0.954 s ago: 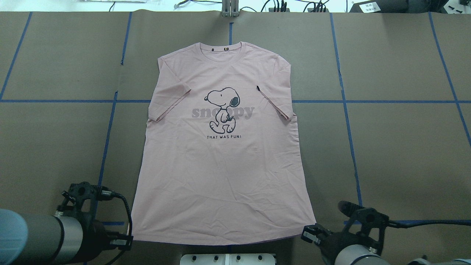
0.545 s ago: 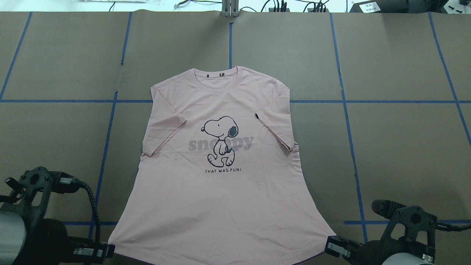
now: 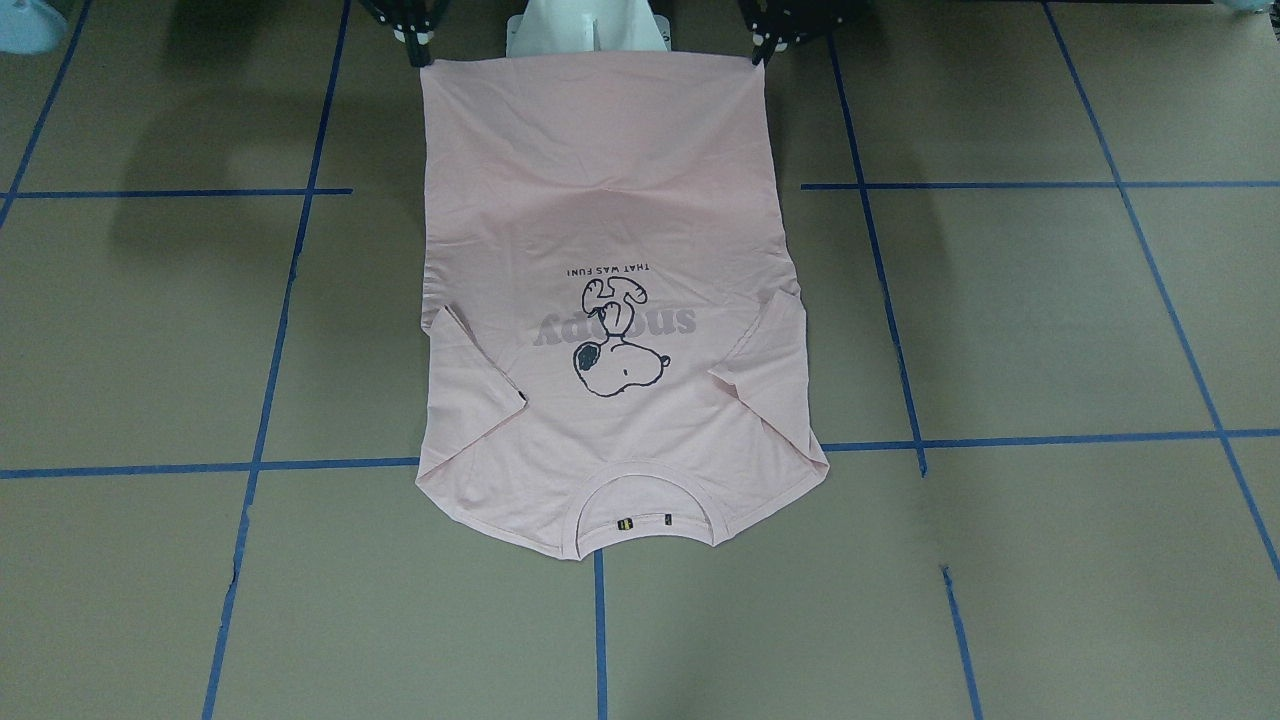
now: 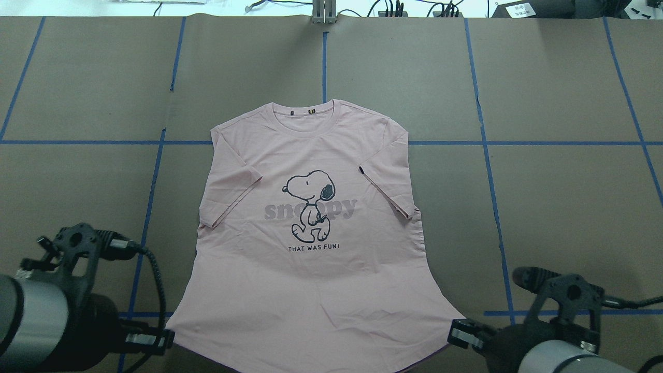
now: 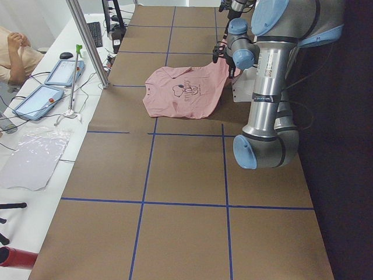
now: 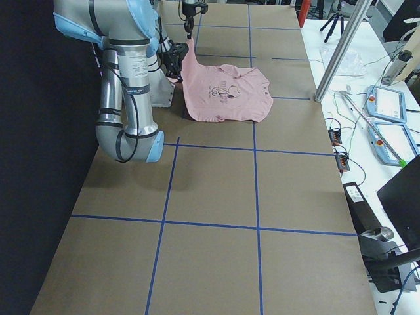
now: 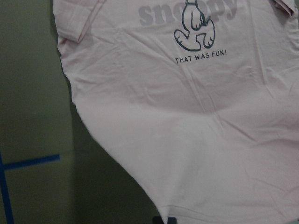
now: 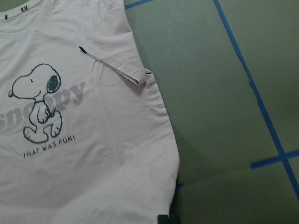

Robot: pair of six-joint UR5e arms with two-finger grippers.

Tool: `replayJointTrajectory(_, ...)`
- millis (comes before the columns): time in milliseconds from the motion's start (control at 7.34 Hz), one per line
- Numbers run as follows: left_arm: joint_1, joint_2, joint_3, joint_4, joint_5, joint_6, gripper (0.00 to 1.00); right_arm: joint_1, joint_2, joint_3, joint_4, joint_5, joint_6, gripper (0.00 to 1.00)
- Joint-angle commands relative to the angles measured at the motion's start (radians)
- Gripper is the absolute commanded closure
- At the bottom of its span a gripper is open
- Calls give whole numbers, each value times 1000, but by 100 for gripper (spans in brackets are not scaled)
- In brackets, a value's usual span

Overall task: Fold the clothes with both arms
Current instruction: 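Lift the hem with both grippers and fold it toward the collar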

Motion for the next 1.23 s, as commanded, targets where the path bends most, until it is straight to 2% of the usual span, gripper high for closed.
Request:
replayJointTrajectory(0,-129,-80,169,0,19,123,100,166,73,-202,158,18,-99,100)
replayJointTrajectory(272,-244,-86,220,-3,18,241,100,281,75,-325,294,44,-186,100)
replayJointTrajectory(545,-318,-171,347,-11,16,291,100,381,77,-443,381,81,-243,100)
replayJointTrajectory(817,-366,-192,458,-96,18,306,100,451,84,-569,512,121,-280,100)
replayJointTrajectory(1090,-393,-236,659,-257,44,338,100,517,182,-799,597,154,-318,100)
